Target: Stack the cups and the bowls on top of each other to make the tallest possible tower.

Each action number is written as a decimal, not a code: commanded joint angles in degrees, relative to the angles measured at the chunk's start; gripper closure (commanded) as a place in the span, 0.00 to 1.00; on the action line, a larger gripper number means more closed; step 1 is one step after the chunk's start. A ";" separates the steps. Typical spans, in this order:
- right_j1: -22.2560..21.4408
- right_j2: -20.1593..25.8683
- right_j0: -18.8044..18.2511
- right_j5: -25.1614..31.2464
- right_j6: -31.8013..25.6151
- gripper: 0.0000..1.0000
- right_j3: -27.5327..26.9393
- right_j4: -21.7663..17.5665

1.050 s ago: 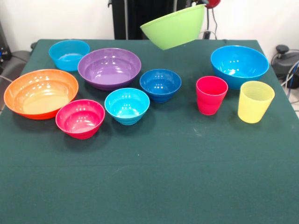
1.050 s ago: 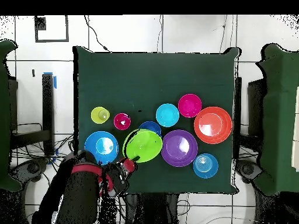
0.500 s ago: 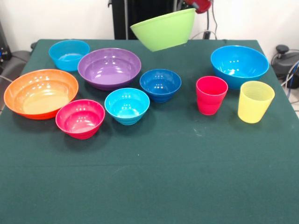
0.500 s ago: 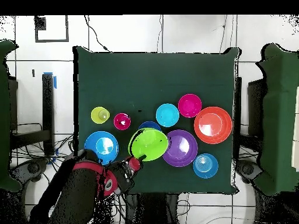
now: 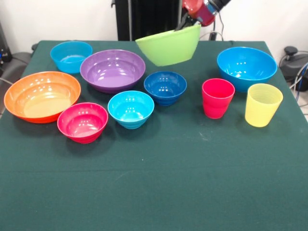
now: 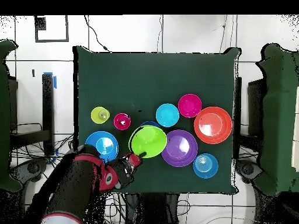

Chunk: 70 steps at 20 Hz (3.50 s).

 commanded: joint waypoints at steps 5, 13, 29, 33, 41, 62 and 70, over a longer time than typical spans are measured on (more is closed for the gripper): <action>4.86 1.23 0.62 -1.13 11.66 1.00 -7.52 3.31; 5.33 0.01 1.44 -0.98 10.53 1.00 -8.55 4.90; 7.43 -3.17 4.12 -1.11 10.86 1.00 -10.36 7.36; 7.55 -4.25 4.83 -1.50 11.08 1.00 -9.79 7.57; 8.66 -5.59 5.66 -0.87 10.57 1.00 -10.87 8.32; 8.01 -4.27 1.73 3.04 1.36 1.00 -11.36 16.47; 7.57 -3.76 0.37 4.75 -2.28 1.00 -12.16 19.15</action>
